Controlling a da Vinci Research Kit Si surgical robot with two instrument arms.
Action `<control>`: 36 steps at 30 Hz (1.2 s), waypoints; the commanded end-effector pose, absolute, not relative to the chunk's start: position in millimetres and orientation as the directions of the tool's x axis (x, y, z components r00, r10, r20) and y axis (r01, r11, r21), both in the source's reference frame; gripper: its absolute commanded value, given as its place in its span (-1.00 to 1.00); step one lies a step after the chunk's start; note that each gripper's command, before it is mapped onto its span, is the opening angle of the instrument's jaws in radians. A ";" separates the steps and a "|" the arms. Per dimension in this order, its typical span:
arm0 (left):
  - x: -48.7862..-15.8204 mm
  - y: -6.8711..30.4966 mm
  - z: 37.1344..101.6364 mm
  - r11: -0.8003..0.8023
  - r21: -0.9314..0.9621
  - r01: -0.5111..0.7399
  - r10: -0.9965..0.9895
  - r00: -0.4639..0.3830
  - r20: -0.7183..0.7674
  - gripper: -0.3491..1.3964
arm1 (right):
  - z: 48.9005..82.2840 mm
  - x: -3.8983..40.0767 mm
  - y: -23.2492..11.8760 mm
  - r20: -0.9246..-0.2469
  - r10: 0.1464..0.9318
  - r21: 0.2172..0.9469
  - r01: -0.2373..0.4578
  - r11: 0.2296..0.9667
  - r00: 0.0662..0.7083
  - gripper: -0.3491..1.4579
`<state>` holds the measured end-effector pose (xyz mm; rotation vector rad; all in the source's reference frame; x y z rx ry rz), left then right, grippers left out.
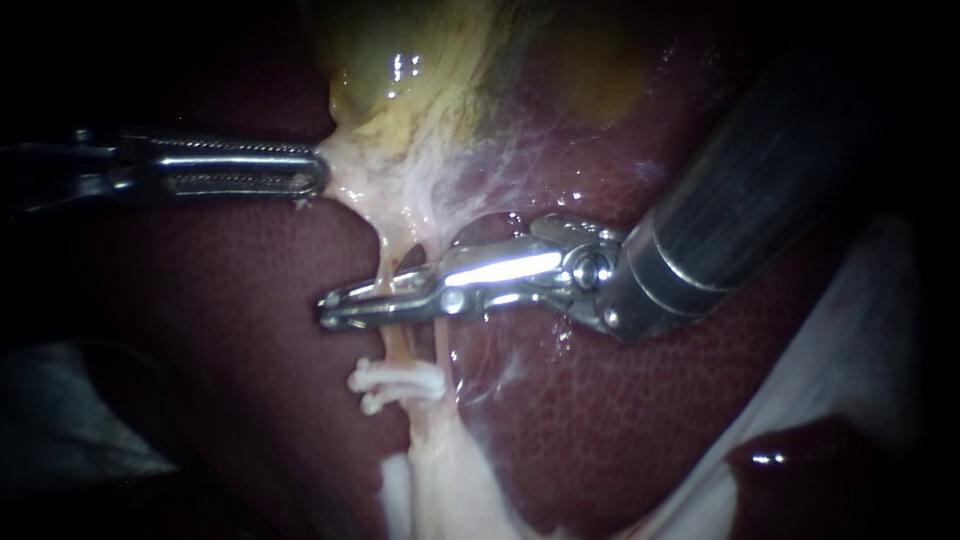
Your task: Going back third clip left tube
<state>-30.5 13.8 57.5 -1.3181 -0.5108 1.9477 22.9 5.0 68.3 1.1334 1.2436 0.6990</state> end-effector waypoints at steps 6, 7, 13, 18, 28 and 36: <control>-30.4 13.8 57.5 -0.664 -0.667 -0.340 0.745 -0.220 -0.630 -1.00 | 69.0 23.6 4.9 -0.514 0.834 0.856 0.178 0.485 0.200 -0.29; -30.4 13.8 57.5 -0.664 -0.666 -0.340 0.745 -0.220 -0.630 -1.00 | 69.1 23.8 4.8 -0.515 0.834 0.856 0.174 0.487 0.198 -0.24; -30.4 13.7 57.5 -0.664 -0.666 -0.340 0.745 -0.220 -0.630 -1.00 | 70.3 24.8 4.0 -0.566 0.788 0.822 0.090 0.562 0.242 -0.09; -30.3 13.7 57.5 -0.664 -0.667 -0.339 0.745 -0.220 -0.630 -1.00 | 71.2 24.5 3.8 -0.610 0.745 0.781 0.045 0.623 0.271 -0.06; -30.0 13.6 57.4 -0.664 -0.666 -0.341 0.745 -0.220 -0.630 -1.00 | 69.8 21.0 2.8 -0.710 0.613 0.665 0.042 0.746 0.348 -0.06; -29.7 13.6 57.4 -0.664 -0.665 -0.342 0.744 -0.220 -0.631 -1.00 | 67.0 16.6 2.6 -0.780 0.498 0.556 0.055 0.829 0.379 -0.06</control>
